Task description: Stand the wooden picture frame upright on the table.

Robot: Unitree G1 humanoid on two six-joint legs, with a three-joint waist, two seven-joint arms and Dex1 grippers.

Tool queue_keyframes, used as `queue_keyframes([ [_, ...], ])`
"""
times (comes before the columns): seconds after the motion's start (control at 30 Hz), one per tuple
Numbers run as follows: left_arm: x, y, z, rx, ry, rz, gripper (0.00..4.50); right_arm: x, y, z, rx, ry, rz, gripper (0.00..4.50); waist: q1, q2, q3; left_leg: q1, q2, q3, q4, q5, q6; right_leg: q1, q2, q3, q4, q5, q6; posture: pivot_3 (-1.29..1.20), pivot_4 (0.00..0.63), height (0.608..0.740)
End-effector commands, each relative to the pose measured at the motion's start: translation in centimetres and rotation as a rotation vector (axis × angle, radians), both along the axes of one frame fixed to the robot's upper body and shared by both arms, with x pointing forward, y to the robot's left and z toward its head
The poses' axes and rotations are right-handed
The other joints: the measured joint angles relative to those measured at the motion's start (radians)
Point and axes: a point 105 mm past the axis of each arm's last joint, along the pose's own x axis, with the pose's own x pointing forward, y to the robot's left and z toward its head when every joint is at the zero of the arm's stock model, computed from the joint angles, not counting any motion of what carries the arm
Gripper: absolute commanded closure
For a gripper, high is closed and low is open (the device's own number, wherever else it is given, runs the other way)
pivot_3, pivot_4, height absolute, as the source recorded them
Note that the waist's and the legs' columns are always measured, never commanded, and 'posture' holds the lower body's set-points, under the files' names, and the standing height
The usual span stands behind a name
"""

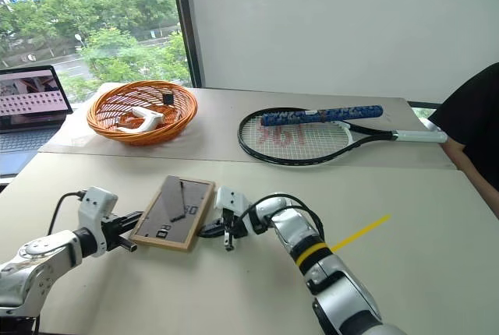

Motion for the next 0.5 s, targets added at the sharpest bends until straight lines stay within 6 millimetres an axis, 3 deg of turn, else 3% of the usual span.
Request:
queue_keyframes([
  [0.03,-1.4,-2.5,-1.5,-0.008,0.093,-0.145,4.5,-0.9,-0.4,2.1,0.04,-0.032,-0.015,4.43,0.001,0.0,0.0,0.0,0.0,0.0,0.0,0.0,0.0,0.0,0.0,0.0,0.0,0.0,0.0,0.0,0.15,0.692],
  [0.23,-2.2,-1.5,-2.5,0.026,0.152,-0.146,4.5,0.7,-3.1,1.7,-0.023,-0.044,-0.145,4.43,0.0,0.003,-0.002,0.0,0.0,-0.001,0.002,0.0,0.0,0.0,0.0,0.0,0.0,0.0,0.0,0.0,0.15,0.692],
  [0.37,-1.8,-0.3,-2.1,0.054,0.137,-0.115,4.5,1.1,-4.4,2.2,-0.036,-0.045,-0.175,4.43,0.0,0.003,-0.002,0.0,0.0,-0.001,0.002,0.0,0.0,0.001,0.0,0.0,-0.001,0.0,0.0,0.0,0.15,0.692],
  [0.43,-0.7,1.3,-1.0,0.047,0.096,-0.038,4.5,1.2,-5.4,2.6,-0.043,-0.054,-0.186,4.43,-0.001,0.004,-0.002,0.0,0.0,-0.001,0.002,0.0,0.0,0.001,0.0,0.0,-0.001,0.0,0.0,0.0,0.15,0.692],
  [0.5,0.5,2.7,1.5,-0.077,0.041,0.05,4.5,1.2,-6.6,3.5,-0.039,-0.077,-0.192,4.43,-0.001,0.004,-0.002,0.0,0.0,-0.001,0.002,0.0,0.0,0.001,0.0,0.0,-0.001,0.0,0.0,0.0,0.15,0.692],
])
